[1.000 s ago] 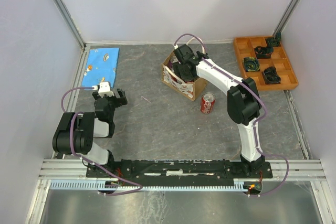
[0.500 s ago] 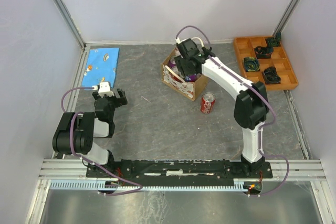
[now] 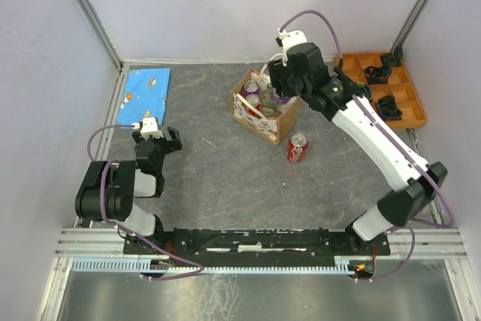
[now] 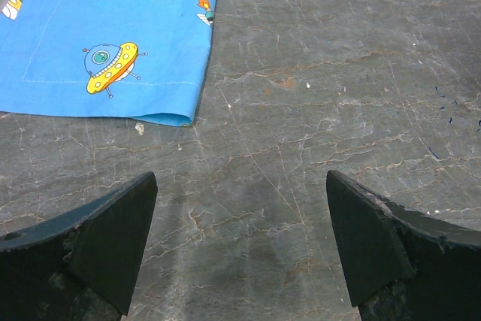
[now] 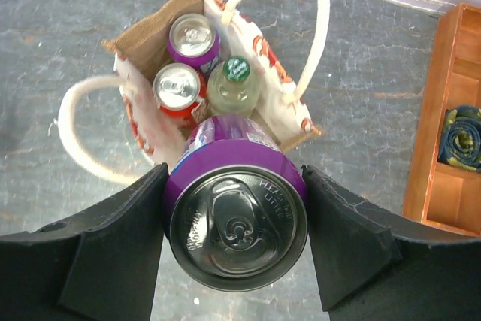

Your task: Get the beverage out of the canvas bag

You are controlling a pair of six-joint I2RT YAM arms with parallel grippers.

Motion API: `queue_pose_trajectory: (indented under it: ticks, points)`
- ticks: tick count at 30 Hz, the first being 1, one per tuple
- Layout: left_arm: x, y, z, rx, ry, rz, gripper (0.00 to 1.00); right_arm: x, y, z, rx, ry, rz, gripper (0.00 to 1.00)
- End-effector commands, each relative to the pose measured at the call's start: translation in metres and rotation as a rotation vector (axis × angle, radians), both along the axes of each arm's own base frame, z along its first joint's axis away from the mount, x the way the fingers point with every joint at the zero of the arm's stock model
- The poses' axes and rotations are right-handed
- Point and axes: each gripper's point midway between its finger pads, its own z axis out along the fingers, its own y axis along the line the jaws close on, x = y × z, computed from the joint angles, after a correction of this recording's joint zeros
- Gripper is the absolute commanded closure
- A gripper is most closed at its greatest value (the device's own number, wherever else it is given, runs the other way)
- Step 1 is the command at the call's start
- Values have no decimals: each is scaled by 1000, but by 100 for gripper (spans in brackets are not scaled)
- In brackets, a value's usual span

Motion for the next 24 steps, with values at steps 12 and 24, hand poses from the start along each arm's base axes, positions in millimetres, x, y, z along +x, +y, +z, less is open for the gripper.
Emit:
queue_pose_trajectory:
  ticks: [12,24]
  points:
    - [9,5,21,68,-65,10,1,-99,22,-37,43,168,235,100]
    - [9,4,20,68,-64,8,1,-79,53,-128,28,187,239,100]
